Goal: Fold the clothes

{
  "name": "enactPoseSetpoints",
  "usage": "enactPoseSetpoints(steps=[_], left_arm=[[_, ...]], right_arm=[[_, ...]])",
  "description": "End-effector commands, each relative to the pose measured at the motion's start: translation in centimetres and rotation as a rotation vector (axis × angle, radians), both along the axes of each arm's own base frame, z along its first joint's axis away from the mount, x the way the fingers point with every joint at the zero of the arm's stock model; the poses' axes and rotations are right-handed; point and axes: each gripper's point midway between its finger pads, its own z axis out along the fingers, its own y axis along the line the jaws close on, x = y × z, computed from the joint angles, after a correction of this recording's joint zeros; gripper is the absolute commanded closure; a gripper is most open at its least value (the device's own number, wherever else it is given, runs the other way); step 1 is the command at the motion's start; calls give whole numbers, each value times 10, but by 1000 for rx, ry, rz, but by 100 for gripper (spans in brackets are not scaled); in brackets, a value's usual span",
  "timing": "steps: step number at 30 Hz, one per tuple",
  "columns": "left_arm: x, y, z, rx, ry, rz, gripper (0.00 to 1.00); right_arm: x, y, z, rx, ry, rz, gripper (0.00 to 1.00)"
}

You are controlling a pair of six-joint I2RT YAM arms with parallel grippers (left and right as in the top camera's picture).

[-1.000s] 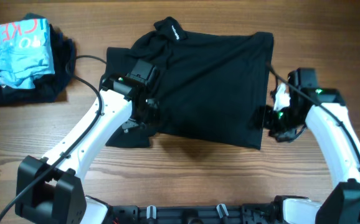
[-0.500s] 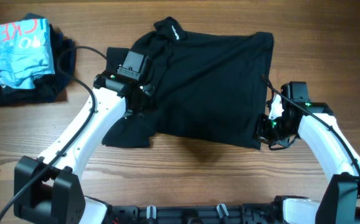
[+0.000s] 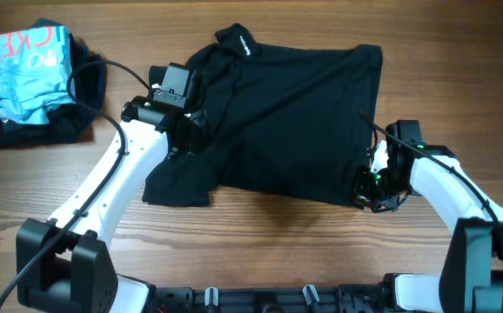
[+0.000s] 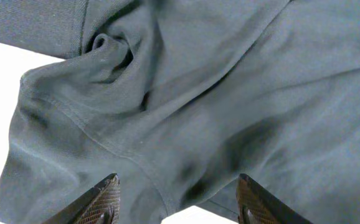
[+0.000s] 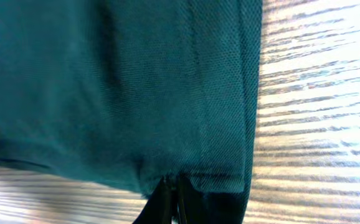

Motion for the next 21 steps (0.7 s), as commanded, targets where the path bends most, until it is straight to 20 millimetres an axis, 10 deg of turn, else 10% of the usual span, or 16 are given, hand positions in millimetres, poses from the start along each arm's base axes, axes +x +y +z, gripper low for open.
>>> enactPoseSetpoints(steps=[1, 21], left_arm=[[4, 5, 6, 16, -26, -4, 40], [8, 7, 7, 26, -41, 1, 37]], right_arm=[[-5, 2, -11, 2, 46, 4, 96], [7, -50, -23, -152, 50, -221, 96]])
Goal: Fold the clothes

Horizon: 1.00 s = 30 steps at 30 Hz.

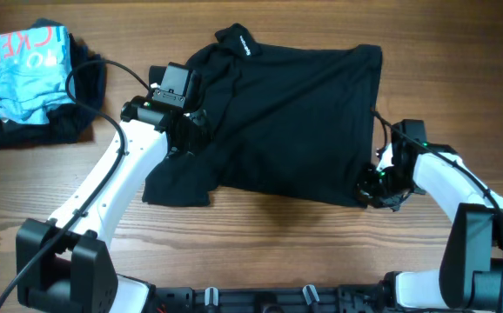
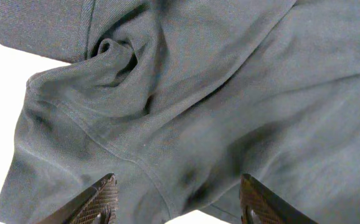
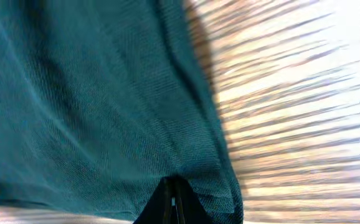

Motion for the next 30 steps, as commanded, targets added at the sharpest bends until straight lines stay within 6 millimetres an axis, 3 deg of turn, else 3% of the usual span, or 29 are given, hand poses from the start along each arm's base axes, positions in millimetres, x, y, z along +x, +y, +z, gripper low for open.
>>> enactPoseSetpoints(steps=[1, 17, 23, 28, 30], left_arm=[[6, 4, 7, 14, -34, -6, 37], [9, 5, 8, 22, -48, -5, 35], [8, 5, 7, 22, -44, -5, 35], [0, 8, 4, 32, -11, -6, 35], [-5, 7, 3, 25, 13, -10, 35]], right_arm=[[1, -37, -12, -131, 19, -75, 96], [7, -99, -14, -212, -28, -248, 96], [8, -106, -12, -216, -33, -258, 96], [24, -102, 4, -172, -68, -215, 96], [34, -102, 16, -152, -91, -193, 87]])
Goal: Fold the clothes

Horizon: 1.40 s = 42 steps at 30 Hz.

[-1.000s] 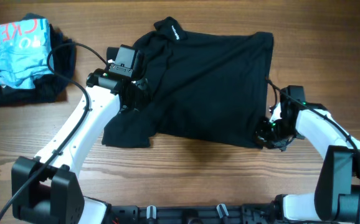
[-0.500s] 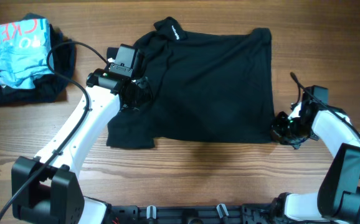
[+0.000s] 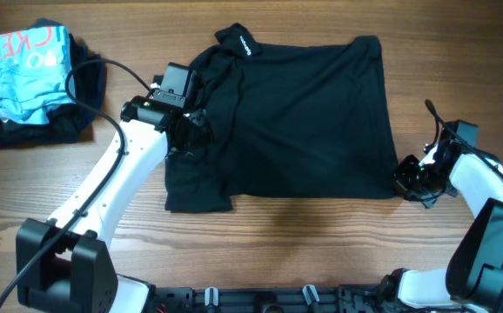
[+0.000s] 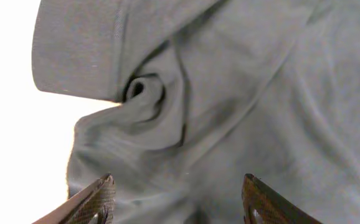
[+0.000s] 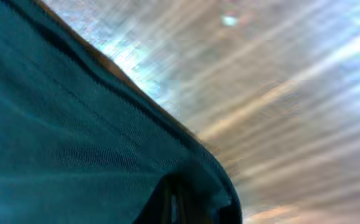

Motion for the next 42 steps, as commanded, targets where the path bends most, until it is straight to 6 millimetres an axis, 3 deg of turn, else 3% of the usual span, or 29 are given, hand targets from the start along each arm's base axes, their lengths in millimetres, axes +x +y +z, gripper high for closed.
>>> enactPoseSetpoints(steps=[1, 5, 6, 7, 10, 14, 16, 26, 36, 42], left_arm=[[-5, 4, 3, 8, 14, -8, 35], [-23, 5, -1, 4, 92, -14, 36], [-35, 8, -4, 15, 144, -11, 36], [-44, 9, -5, 14, 180, -8, 36], [-66, 13, -7, 21, 271, 35, 47], [-87, 19, -10, 39, 355, 104, 86], [-91, 17, -15, 41, 367, 111, 96], [-111, -3, -65, 28, 360, 129, 96], [-138, 8, -105, 42, 391, 173, 96], [-161, 6, -115, 8, 468, 194, 96]], right_arm=[[21, -15, 19, -42, -33, 56, 83], [40, -11, 46, 0, -89, 121, 43], [48, -6, 58, 32, -121, 151, 30], [51, -2, 62, 44, -133, 165, 25], [56, 5, 70, 50, -145, 208, 25], [62, 18, 71, 46, -161, 254, 28], [68, 24, 72, 40, -181, 279, 28], [81, 41, 74, 26, -227, 339, 28], [84, 40, 74, 21, -240, 343, 28], [85, 41, 75, 27, -246, 344, 28]])
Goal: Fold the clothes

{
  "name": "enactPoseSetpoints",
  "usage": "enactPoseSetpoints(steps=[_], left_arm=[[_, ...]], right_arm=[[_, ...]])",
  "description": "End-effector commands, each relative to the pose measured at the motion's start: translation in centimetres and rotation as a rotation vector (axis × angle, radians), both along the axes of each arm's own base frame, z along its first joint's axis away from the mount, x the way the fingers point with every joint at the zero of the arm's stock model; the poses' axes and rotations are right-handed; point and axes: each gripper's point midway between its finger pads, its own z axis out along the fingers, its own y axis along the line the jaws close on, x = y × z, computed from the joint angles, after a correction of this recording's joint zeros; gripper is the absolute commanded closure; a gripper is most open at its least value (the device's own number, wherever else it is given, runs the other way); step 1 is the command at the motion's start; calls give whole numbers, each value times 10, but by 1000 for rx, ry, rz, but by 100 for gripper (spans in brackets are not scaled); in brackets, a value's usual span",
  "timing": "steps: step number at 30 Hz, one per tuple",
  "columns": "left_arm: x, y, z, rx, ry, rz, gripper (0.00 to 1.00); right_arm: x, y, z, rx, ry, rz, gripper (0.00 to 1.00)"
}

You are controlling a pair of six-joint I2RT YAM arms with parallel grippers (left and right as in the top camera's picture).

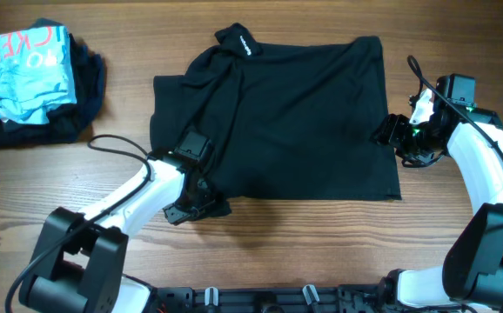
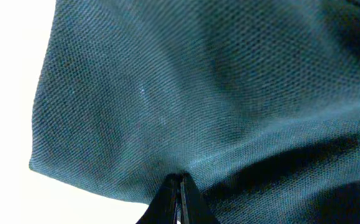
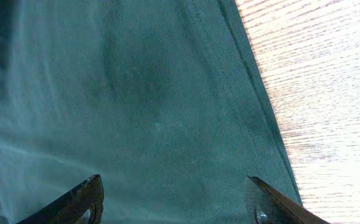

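A black polo shirt (image 1: 304,113) lies spread on the wooden table (image 1: 321,252), its collar at the far side. My left gripper (image 1: 201,202) is at the shirt's near left corner, shut on the cloth. In the left wrist view the closed tips (image 2: 180,186) pinch the weave (image 2: 167,81) close to its edge. My right gripper (image 1: 389,132) hovers over the shirt's right edge, open. In the right wrist view its fingers (image 3: 86,202) stand wide apart above flat fabric (image 3: 136,93), holding nothing.
A pile of clothes (image 1: 25,69), a light blue garment on top of black ones, sits at the far left corner. Bare wood (image 3: 317,74) shows to the right of the shirt's hem. The left arm's cable (image 1: 117,143) loops across the table left of the shirt.
My left gripper has gone from the armpit area, where it was open, to the near left corner and shut on the cloth. My right gripper has let go of the near right corner and now stands open further up the right edge.
At first the shirt lay skewed, with my right gripper shut on its near right corner and my left open over the left armpit. Then the right corner was further right and the shirt lay straighter. Now the right is open and the left grips the near left corner.
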Motion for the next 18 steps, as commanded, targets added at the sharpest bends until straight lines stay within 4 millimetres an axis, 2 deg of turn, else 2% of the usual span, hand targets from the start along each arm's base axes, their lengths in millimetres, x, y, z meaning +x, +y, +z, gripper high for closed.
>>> enactPoseSetpoints(steps=[1, 4, 11, 13, 18], left_arm=[[-28, -6, -8, -50, 99, 42, 96], [-41, -11, -5, -85, 159, 52, 96], [-70, -5, 3, -38, 271, 30, 96], [-68, -6, 2, -36, 262, 20, 96], [-44, -7, -1, -48, 169, 28, 96]], right_arm=[[6, 3, 4, 11, -24, 26, 28], [7, 3, 4, 10, -27, 26, 28], [9, 3, 4, 8, -35, 27, 28], [9, 3, 4, 7, -37, 30, 28], [12, 4, 6, 8, -60, 68, 32]])
